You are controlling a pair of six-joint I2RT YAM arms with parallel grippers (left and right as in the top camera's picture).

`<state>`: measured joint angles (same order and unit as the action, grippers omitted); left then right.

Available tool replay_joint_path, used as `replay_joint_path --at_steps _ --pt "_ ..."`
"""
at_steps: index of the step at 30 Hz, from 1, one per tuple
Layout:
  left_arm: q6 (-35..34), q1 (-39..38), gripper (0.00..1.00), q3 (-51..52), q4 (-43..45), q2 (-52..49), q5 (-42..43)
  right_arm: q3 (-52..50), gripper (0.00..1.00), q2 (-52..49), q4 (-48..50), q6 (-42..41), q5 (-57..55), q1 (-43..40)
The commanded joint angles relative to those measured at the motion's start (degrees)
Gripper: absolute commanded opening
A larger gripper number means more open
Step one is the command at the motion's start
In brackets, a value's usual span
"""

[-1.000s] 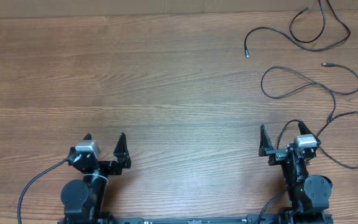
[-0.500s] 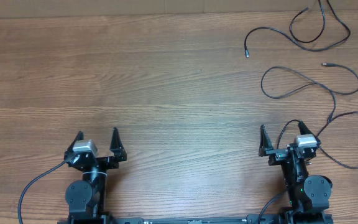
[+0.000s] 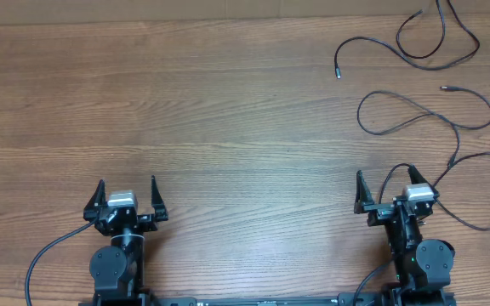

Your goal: Untangle cables

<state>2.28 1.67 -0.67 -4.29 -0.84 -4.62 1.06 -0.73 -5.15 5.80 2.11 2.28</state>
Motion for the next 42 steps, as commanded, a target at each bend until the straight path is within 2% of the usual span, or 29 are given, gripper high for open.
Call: replay_joint_path --at_steps 1,3,11,42 --pt "2.01 0.57 0.99 0.39 0.02 0.68 -0.22 -0.57 1.00 0.57 0.37 0.07 -0.33 -0.11" --pt "1.31 0.57 1.00 0.39 0.02 0.68 -0.26 -0.57 1.00 0.57 0.37 0.07 -0.33 -0.11" --pt "-8.57 0.57 1.00 0.39 0.04 0.68 -0.46 -0.57 1.00 0.57 0.37 0.07 -0.35 -0.11" --pt "-8.50 0.57 1.00 0.39 0.20 0.59 0.15 -0.57 1.00 0.57 0.37 0.07 -0.35 -0.11"
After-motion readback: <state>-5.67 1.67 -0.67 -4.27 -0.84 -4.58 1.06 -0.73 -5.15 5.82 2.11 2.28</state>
